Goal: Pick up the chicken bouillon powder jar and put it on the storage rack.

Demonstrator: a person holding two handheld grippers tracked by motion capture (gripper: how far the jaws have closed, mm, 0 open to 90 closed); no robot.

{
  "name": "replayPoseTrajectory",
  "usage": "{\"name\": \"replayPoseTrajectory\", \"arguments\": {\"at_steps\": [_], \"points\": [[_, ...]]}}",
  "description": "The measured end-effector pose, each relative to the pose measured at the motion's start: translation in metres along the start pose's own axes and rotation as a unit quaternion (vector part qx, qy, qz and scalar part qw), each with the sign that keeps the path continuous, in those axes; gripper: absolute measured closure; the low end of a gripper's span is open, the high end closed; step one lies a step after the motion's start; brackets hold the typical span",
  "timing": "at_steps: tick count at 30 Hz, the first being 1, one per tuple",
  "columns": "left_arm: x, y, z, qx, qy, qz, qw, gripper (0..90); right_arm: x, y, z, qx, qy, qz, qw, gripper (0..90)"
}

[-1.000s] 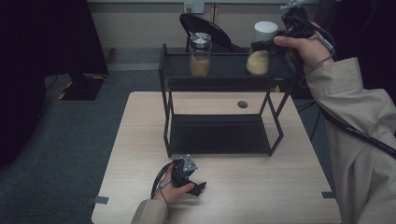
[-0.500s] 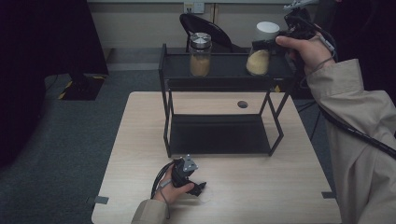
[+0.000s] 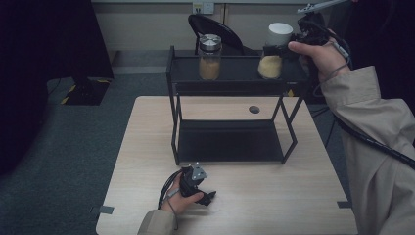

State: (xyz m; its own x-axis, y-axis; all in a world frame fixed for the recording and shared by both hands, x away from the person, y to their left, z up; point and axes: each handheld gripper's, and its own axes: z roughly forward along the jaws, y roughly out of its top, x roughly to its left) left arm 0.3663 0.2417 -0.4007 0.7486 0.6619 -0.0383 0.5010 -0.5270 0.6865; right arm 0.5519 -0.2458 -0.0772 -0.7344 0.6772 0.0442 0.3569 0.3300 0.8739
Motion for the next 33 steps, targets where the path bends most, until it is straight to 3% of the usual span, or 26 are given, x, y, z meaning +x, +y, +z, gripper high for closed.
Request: {"name": "replayPoseTrajectory", "arguments": {"at_steps": [6, 18, 33], "points": [[0.0, 0.0, 0.0, 0.0, 0.001, 0.001, 1.0, 0.1, 0.002, -0.009, -0.005, -0.009, -0.004, 0.017, 0.9998, 0.0], [-0.001, 0.0, 0.0, 0.0, 0.002, 0.0, 1.0, 0.1, 0.006, -0.027, -0.013, -0.016, 0.0, 0.014, 0.9998, 0.0], [-0.001, 0.0, 0.0, 0.0, 0.002, 0.0, 1.0, 0.1, 0.011, -0.061, -0.023, -0.023, 0.03, 0.005, 0.9993, 0.0]]}}
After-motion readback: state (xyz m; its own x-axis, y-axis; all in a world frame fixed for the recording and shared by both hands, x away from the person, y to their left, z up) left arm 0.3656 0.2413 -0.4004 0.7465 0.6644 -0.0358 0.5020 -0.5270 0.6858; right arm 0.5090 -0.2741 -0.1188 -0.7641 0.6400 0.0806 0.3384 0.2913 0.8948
